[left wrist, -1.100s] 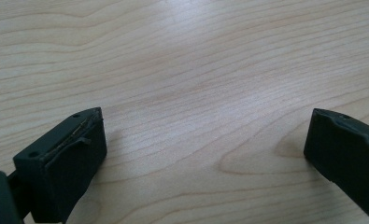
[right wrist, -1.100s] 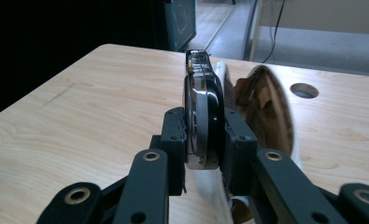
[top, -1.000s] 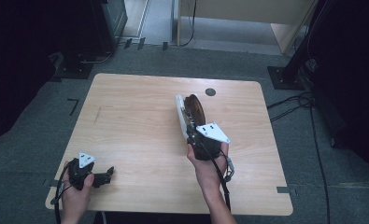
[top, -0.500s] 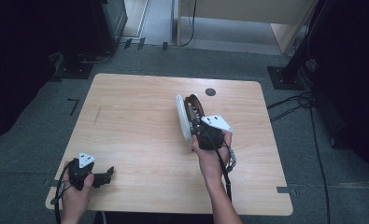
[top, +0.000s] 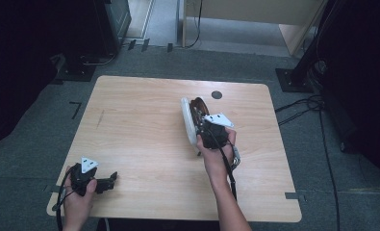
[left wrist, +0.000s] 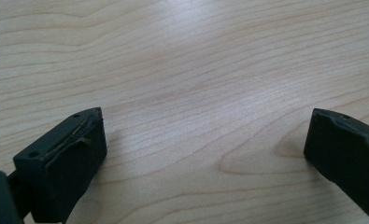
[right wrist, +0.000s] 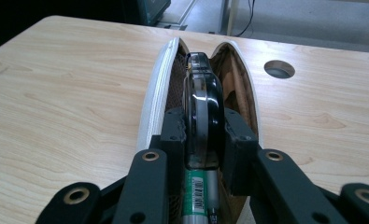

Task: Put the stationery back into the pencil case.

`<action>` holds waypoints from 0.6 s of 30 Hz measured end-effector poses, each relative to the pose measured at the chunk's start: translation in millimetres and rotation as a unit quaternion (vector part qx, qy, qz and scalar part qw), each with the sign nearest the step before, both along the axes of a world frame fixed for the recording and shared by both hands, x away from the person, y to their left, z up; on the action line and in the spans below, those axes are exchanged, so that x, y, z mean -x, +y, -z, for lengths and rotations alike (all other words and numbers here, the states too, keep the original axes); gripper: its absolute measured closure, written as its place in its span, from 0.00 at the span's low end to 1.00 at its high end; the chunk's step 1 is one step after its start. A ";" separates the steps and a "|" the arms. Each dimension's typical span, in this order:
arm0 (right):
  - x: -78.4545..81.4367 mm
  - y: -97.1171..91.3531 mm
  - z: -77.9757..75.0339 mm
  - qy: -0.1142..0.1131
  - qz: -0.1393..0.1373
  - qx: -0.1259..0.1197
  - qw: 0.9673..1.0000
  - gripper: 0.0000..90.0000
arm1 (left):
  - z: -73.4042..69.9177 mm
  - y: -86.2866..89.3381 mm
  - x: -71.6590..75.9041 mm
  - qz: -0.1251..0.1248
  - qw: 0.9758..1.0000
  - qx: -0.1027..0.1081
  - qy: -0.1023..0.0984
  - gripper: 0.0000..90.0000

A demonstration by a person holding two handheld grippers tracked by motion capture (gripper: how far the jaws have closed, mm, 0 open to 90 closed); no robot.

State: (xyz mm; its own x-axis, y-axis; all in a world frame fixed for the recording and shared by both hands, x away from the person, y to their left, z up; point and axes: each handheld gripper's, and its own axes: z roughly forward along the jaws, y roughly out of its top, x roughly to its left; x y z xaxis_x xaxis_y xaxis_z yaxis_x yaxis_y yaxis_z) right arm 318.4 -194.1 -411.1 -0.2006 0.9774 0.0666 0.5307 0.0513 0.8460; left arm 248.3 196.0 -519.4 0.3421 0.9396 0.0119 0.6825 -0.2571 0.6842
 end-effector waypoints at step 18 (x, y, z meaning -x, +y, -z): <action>-1.7 3.4 2.6 0.011 -0.009 0.010 1.000 0.82 | 0.0 0.0 0.0 0.000 1.000 0.000 0.000 0.00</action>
